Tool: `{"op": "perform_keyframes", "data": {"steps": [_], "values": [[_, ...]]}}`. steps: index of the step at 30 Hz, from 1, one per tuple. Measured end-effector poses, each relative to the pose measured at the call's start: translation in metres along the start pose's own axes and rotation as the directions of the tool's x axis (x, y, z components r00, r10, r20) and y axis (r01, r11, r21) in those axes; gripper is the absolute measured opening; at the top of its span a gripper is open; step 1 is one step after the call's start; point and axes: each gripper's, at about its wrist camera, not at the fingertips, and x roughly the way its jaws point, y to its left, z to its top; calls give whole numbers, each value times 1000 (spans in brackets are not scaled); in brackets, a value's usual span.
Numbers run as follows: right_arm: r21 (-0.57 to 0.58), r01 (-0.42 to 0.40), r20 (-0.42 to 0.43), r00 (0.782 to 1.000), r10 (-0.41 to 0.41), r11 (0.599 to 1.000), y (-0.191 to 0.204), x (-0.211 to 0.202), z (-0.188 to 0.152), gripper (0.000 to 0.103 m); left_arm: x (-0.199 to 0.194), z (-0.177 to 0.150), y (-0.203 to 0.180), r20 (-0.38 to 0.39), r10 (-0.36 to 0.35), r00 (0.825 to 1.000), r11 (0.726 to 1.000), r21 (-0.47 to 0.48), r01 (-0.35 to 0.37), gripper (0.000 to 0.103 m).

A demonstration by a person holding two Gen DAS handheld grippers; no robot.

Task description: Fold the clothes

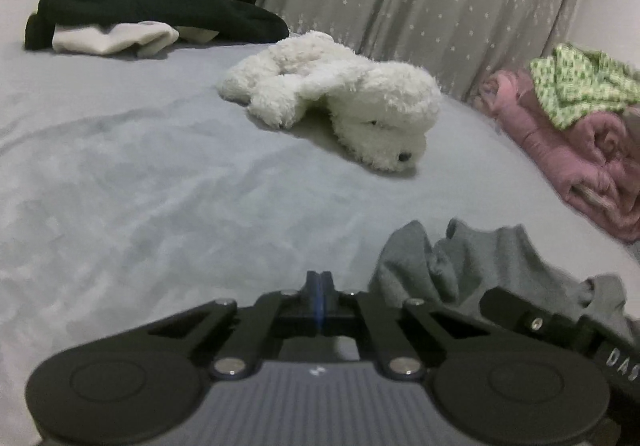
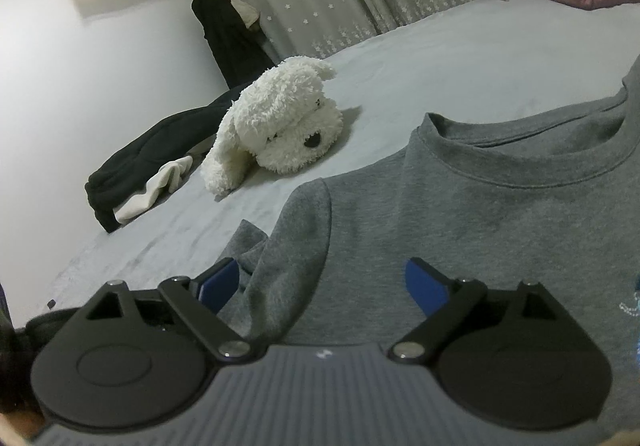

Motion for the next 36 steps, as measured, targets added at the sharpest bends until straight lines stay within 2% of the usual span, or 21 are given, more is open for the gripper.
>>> {"op": "perform_keyframes", "data": {"steps": [10, 12, 14, 15, 16, 19, 21, 23, 26, 28, 31, 33, 34, 36], "values": [[64, 25, 35, 999, -28, 998, -10, -8, 5, 92, -16, 5, 4, 137, -45, 990, 997, -48, 52, 0], [77, 25, 40, 999, -28, 997, -13, -9, 5, 92, -8, 7, 8, 116, -80, 990, 992, -85, 90, 10], [83, 25, 42, 999, -28, 996, -14, -9, 5, 92, 0, 7, 14, 78, -111, 991, 983, -139, 121, 53], [76, 26, 42, 999, -30, 997, -14, -9, 5, 92, 4, 7, 15, 53, -118, 992, 979, -160, 125, 60], [70, 28, 42, 999, -31, 997, -13, -9, 4, 92, 8, 8, 16, 28, -118, 993, 976, -180, 121, 62], [62, 31, 40, 999, -33, 998, -13, -8, 4, 93, 14, 7, 10, 1, -128, 992, 979, -160, 126, 61], [64, 28, 40, 999, -31, 998, -14, -8, 4, 93, 15, 5, 3, -2, -144, 990, 981, -134, 142, 45], [71, 23, 40, 999, -26, 997, -15, -8, 4, 93, 16, 3, -4, -4, -160, 987, 982, -107, 159, 3], [88, 12, 41, 999, -16, 996, -19, -10, 6, 92, 13, 0, -14, 10, -187, 982, 980, -68, 187, 2], [112, 10, 41, 999, -15, 994, -22, -12, 9, 92, 3, 1, -19, 48, -252, 967, 965, -59, 255, 2], [165, 4, 49, 999, -12, 986, -32, -20, 18, 92, -10, 0, -33, 64, -368, 928, 930, 12, 368, 2], [214, -8, 60, 998, -5, 977, -43, -27, 24, 92, -10, -5, -44, -13, -479, 878, 876, 61, 479, 3], [242, -16, 67, 998, 0, 970, -49, -30, 27, 92, -8, -9, -52, -75, -531, 844, 840, 86, 536, 3], [302, -36, 68, 998, 16, 953, -62, -33, 31, 90, -7, -18, -68, -177, -564, 807, 793, 159, 589, 3]]}}
